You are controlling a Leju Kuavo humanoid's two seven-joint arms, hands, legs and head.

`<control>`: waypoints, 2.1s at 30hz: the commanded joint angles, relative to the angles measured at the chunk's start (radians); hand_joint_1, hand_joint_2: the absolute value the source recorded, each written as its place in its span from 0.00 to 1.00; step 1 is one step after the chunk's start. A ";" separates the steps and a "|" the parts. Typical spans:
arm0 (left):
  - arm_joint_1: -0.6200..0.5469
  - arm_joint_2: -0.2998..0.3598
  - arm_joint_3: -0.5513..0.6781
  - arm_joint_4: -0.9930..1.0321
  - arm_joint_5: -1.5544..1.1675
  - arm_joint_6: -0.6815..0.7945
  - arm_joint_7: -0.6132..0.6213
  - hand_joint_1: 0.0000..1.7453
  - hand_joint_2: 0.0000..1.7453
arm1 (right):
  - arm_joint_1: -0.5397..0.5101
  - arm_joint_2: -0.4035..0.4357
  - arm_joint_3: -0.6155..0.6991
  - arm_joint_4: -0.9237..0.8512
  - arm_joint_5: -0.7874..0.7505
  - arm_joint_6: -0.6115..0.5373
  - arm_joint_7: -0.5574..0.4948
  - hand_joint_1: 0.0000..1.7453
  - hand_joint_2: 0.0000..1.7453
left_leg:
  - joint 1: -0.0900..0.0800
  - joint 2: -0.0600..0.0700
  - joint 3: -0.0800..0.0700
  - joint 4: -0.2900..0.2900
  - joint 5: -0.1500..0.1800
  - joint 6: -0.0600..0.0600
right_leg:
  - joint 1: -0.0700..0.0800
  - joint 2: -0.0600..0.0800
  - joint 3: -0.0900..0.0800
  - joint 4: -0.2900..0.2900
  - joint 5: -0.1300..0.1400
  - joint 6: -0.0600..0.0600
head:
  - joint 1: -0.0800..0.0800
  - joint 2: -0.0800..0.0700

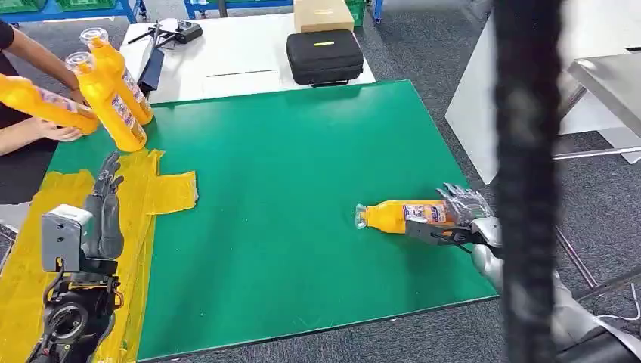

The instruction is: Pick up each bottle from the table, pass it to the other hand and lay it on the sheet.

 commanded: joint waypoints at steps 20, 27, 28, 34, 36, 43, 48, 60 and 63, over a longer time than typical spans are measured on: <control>-0.028 -0.041 0.007 -0.025 0.005 0.008 0.007 0.00 0.00 | 0.054 0.092 0.072 0.283 -0.017 0.156 -0.110 1.00 1.00 | 0.009 -0.002 0.030 -0.001 -0.007 0.007 | 0.008 -0.003 0.039 -0.021 -0.003 0.002 | 0.002 0.000; -0.017 -0.040 0.014 -0.024 0.004 0.013 0.005 0.00 0.00 | 0.034 0.115 0.080 0.286 -0.028 0.166 -0.144 1.00 1.00 | 0.009 0.000 0.031 -0.003 -0.010 0.002 | 0.009 -0.003 0.039 -0.023 -0.004 0.004 | 0.002 0.000; -0.014 -0.044 0.015 -0.027 0.019 0.005 0.019 0.00 0.00 | 0.038 0.123 0.050 0.281 -0.066 0.161 -0.162 1.00 1.00 | 0.009 0.000 0.030 -0.003 -0.009 0.002 | 0.008 -0.003 0.038 -0.023 -0.004 0.004 | 0.002 0.000; 0.036 -0.069 0.072 -0.005 0.309 -0.116 0.157 0.00 1.00 | 0.065 0.149 -0.221 0.044 -0.592 0.324 -0.301 1.00 1.00 | 0.010 0.008 0.034 -0.003 -0.015 0.001 | 0.010 0.005 0.040 -0.022 -0.004 0.002 | 0.002 0.000; 0.033 -0.066 0.066 0.016 0.352 -0.128 0.159 0.00 1.00 | 0.066 0.142 -0.211 -0.047 -0.678 0.351 -0.247 1.00 1.00 | 0.010 0.015 0.040 -0.001 -0.020 0.003 | 0.009 0.013 0.048 -0.019 -0.006 0.002 | 0.002 0.000; 0.017 -0.093 0.050 0.048 0.429 -0.138 0.162 0.00 1.00 | 0.112 0.186 -0.254 -0.203 -0.885 0.349 -0.249 1.00 1.00 | 0.009 0.015 0.032 -0.001 -0.016 0.001 | 0.008 0.012 0.046 -0.016 -0.003 0.001 | 0.001 0.000; 0.009 -0.108 0.048 0.052 0.456 -0.143 0.160 0.00 1.00 | 0.123 0.203 -0.252 -0.246 -0.904 0.324 -0.263 1.00 1.00 | 0.008 0.010 0.016 -0.001 -0.011 0.003 | 0.007 0.009 0.032 -0.013 -0.002 0.003 | 0.000 0.000; -0.064 -0.177 -0.080 0.055 0.602 -0.197 0.207 0.00 1.00 | 0.046 0.375 -0.178 -0.310 -0.884 0.172 -0.217 1.00 1.00 | 0.008 0.012 0.007 0.001 -0.011 0.003 | 0.008 0.010 0.023 -0.012 -0.001 0.002 | 0.001 0.000; -0.081 -0.188 -0.128 0.053 0.629 -0.194 0.214 0.00 1.00 | 0.022 0.405 -0.160 -0.307 -0.892 0.147 -0.216 1.00 1.00 | 0.008 0.012 0.005 0.000 -0.010 0.004 | 0.008 0.010 0.021 -0.012 0.000 0.003 | 0.000 0.000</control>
